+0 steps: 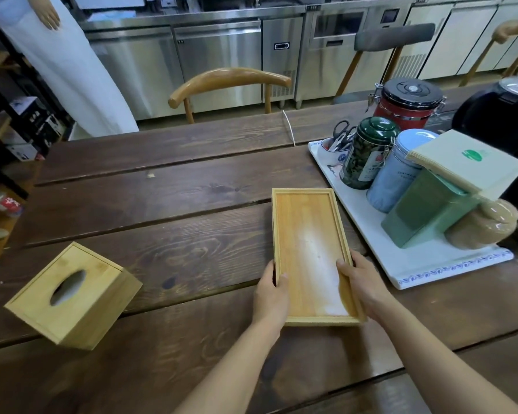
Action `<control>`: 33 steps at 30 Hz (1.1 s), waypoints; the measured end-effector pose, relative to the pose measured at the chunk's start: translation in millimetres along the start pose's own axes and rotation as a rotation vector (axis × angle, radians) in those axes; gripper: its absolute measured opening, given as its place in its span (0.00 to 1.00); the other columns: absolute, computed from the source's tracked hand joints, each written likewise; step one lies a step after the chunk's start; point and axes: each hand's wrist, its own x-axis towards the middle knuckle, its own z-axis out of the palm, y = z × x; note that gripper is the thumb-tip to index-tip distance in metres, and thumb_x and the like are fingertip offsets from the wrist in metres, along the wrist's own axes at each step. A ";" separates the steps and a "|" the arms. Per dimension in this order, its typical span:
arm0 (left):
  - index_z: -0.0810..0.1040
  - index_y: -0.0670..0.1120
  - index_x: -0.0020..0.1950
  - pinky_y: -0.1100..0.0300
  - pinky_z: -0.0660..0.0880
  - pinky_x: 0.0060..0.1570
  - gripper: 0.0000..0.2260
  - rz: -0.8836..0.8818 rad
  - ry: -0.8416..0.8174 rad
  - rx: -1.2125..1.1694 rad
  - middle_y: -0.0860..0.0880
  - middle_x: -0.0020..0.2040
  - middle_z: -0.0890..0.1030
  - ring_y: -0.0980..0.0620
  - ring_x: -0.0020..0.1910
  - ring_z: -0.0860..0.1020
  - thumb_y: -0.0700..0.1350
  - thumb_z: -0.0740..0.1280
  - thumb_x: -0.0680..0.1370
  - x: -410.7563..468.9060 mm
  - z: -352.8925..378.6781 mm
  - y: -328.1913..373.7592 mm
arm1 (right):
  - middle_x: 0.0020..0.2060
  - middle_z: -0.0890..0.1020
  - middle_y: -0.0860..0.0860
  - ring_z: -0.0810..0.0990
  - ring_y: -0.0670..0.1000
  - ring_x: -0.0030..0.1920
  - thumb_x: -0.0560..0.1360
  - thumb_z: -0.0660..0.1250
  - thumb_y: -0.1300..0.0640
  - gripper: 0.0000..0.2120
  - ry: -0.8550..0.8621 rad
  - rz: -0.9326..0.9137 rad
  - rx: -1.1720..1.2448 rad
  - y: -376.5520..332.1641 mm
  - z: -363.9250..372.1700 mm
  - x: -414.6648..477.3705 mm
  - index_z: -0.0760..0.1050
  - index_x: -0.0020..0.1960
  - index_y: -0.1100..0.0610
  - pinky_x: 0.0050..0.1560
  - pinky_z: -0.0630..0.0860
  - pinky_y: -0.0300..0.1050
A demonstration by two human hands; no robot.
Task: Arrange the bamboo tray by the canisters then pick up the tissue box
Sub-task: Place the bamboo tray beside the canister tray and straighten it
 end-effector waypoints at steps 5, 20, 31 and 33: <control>0.61 0.60 0.73 0.47 0.71 0.64 0.22 -0.018 -0.069 -0.072 0.53 0.68 0.72 0.50 0.64 0.72 0.50 0.59 0.79 21.4 1.5 10.7 | 0.52 0.78 0.50 0.76 0.49 0.49 0.78 0.57 0.57 0.17 -0.028 -0.005 -0.038 0.5 -7.0 4.9 0.68 0.66 0.52 0.51 0.71 0.47; 0.60 0.62 0.73 0.43 0.68 0.67 0.23 -0.014 -0.003 -0.248 0.51 0.70 0.71 0.48 0.66 0.71 0.46 0.58 0.80 51.8 52.9 34.9 | 0.43 0.79 0.55 0.76 0.52 0.41 0.76 0.59 0.62 0.10 -0.077 -0.007 -0.206 -23.4 -46.0 66.6 0.74 0.55 0.58 0.44 0.71 0.49; 0.55 0.61 0.75 0.44 0.65 0.70 0.26 0.002 0.009 -0.291 0.51 0.74 0.66 0.48 0.70 0.67 0.45 0.59 0.79 62.5 66.2 38.7 | 0.45 0.82 0.63 0.79 0.62 0.46 0.74 0.64 0.58 0.10 0.053 -0.071 -0.494 -41.6 -50.6 92.1 0.77 0.49 0.65 0.49 0.75 0.57; 0.53 0.64 0.74 0.43 0.64 0.70 0.27 0.009 -0.004 -0.296 0.52 0.75 0.65 0.48 0.71 0.66 0.46 0.58 0.79 62.6 66.0 38.8 | 0.45 0.83 0.61 0.79 0.61 0.46 0.73 0.65 0.59 0.09 0.117 -0.067 -0.472 -39.4 -50.8 90.4 0.78 0.48 0.64 0.50 0.76 0.57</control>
